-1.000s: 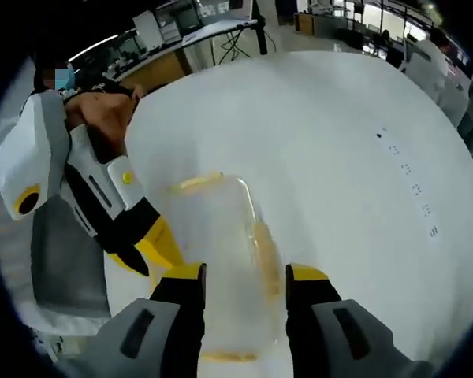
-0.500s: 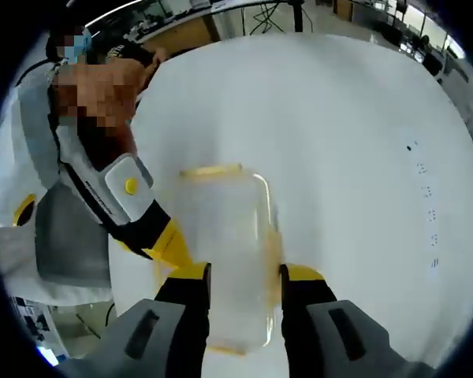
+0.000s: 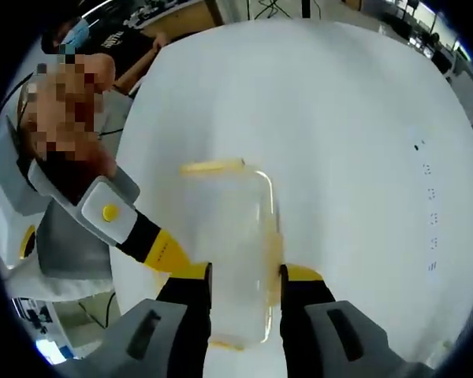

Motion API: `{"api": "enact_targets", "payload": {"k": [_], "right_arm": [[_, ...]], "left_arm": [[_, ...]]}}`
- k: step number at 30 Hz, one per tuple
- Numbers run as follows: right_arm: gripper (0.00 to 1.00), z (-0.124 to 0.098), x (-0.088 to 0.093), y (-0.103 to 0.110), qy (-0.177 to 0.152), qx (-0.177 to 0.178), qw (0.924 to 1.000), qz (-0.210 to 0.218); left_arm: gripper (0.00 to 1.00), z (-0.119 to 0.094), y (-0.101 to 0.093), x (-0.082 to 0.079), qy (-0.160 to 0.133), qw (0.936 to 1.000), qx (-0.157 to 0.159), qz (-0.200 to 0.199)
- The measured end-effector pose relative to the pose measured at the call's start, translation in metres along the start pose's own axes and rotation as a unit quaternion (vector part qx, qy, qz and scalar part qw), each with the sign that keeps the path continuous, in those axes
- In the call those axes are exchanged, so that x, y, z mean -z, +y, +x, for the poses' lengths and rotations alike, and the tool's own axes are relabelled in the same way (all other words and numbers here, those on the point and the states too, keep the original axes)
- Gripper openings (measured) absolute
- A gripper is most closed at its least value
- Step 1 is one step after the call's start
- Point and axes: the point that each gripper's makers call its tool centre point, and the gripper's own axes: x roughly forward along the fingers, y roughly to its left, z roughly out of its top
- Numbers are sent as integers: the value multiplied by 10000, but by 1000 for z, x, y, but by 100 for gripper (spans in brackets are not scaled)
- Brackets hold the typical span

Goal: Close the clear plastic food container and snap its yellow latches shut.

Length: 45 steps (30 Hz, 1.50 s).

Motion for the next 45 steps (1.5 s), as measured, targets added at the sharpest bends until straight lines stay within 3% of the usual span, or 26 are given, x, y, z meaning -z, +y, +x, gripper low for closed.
{"api": "enact_targets", "payload": {"k": [9, 10, 13, 19, 35, 37, 38, 39, 45], "right_arm": [[30, 2, -1, 1, 195, 2, 9998, -44], [29, 2, -1, 0, 221, 10, 9997, -64], [29, 3, 0, 1, 217, 5, 9997, -68], [28, 4, 0, 0, 168, -44, 9997, -198], [25, 3, -1, -2, 464, -83, 9979, -437], [24, 3, -1, -2, 447, -108, 9981, -405], [24, 7, -7, 4, 298, -364, 9979, -451], [24, 2, -4, -5, 414, -226, 9979, -435], [25, 0, -5, -8, 314, -285, 9984, -384]], "left_arm": [[18, 2, 0, 2, 158, 9996, -249, -49], [18, 1, 0, 7, 266, 9986, -370, -264], [18, 1, 3, 6, 133, 9992, -338, -152], [19, 2, 1, 4, 164, 9987, -482, 53], [19, 2, 3, 4, 216, 9972, -721, 39], [19, 2, 3, 4, 209, 9970, -746, 40], [19, 2, 4, 4, 198, 9969, -758, 52], [19, 3, 2, 4, 173, 9971, -746, 28], [19, 3, 2, 4, 123, 9968, -788, 28]]}}
